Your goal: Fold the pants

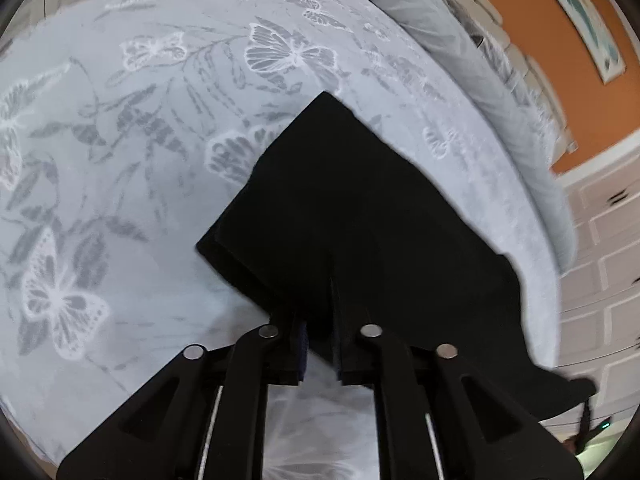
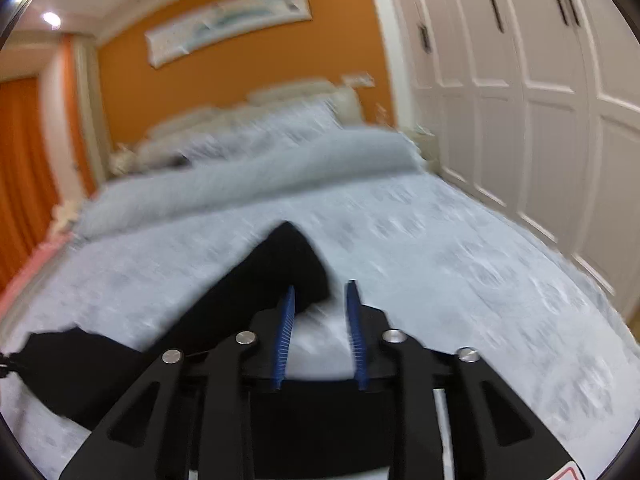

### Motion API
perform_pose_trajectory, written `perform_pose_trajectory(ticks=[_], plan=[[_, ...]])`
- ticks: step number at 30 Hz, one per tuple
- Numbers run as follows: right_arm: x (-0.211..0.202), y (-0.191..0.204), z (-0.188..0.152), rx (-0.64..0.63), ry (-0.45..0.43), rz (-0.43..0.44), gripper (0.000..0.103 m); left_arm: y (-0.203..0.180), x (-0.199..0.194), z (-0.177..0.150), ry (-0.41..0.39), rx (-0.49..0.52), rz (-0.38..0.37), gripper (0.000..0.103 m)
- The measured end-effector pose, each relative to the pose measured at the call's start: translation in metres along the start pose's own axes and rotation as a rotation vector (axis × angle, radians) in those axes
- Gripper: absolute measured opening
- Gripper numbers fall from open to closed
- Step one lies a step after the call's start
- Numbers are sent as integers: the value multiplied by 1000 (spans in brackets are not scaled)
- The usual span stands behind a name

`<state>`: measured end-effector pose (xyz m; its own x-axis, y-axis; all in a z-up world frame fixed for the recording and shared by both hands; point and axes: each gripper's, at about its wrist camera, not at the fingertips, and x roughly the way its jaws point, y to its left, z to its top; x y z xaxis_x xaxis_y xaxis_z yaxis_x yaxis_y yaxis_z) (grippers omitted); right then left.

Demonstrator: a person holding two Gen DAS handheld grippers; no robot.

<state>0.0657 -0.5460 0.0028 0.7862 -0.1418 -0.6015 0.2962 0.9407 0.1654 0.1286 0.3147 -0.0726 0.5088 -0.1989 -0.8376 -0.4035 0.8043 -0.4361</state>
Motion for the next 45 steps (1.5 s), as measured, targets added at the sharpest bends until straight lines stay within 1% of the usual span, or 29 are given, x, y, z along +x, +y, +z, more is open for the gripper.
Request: perform_pose_trajectory(ticks=[2,3,4,6,8,10,11,12,13,15,18,19,20,21,22,24,26,28,30,31,33,34,35,36,38,39,40,42,45], plan=[[18,-39,-44,75,133,-97,34,4,1,-10,-12,5,41,20],[16,-50,-58,108,140,-110,34,5,-1,-16,-29,1,59,27],[8,-67,-78,169,129,-112,35,6,-4,-20,-38,-1,80,43],[-8,-84,-97,250,106,-97,36,3,-18,-28,-84,-12,142,59],[-21,-86,-100,293,85,-52,40,-8,-43,-36,-159,5,167,60],[-23,-73,-90,314,79,17,64,-30,-61,-42,-213,50,167,61],[-18,-61,-82,330,84,79,70,-42,-66,-44,-234,72,163,62],[-8,-46,-74,349,103,160,79,-62,-73,-48,-260,106,153,71],[5,-35,-68,363,137,228,80,-74,-77,-53,-275,128,138,81],[30,-14,-63,367,193,265,80,-111,-81,-67,-302,180,60,87],[78,11,-60,368,265,190,80,-159,-67,-85,-272,259,-54,87],[92,16,-62,387,274,180,73,-173,-57,-90,-254,283,-76,87],[101,20,-63,401,275,178,62,-182,-49,-94,-243,296,-84,87],[107,25,-64,409,278,176,20,-196,-36,-95,-230,315,-95,87],[105,28,-63,408,262,174,5,-204,-26,-97,-224,329,-104,87],[83,34,-50,354,171,183,5,-215,-7,-100,-219,360,-107,87],[39,34,-28,289,59,149,4,-220,3,-107,-219,395,-116,87],[13,22,-25,280,29,102,4,-218,13,-112,-203,429,-95,87],[17,9,-37,248,73,-17,4,-215,18,-116,-158,434,-82,87],[38,-4,-56,260,164,-63,5,-214,21,-116,-146,432,-80,87],[64,-23,-88,333,272,-53,4,-211,23,-121,-145,421,-68,87],[56,-25,-88,344,231,-41,3,-211,23,-122,-145,423,-58,87],[50,-24,-80,332,247,-54,6,-211,22,-125,-148,428,-53,87],[44,-21,-74,322,245,-77,12,-212,19,-128,-158,440,-39,87],[16,-13,-63,318,158,-160,27,-212,15,-133,-178,461,-9,88],[5,-6,-61,310,129,-219,47,-212,13,-135,-196,479,18,90],[-12,11,-54,279,76,-271,52,-212,11,-136,-217,491,59,92],[-23,47,-45,202,32,-172,52,-211,11,-134,-241,491,130,93],[-21,127,-41,58,56,44,52,-202,14,-122,-223,457,202,93]])
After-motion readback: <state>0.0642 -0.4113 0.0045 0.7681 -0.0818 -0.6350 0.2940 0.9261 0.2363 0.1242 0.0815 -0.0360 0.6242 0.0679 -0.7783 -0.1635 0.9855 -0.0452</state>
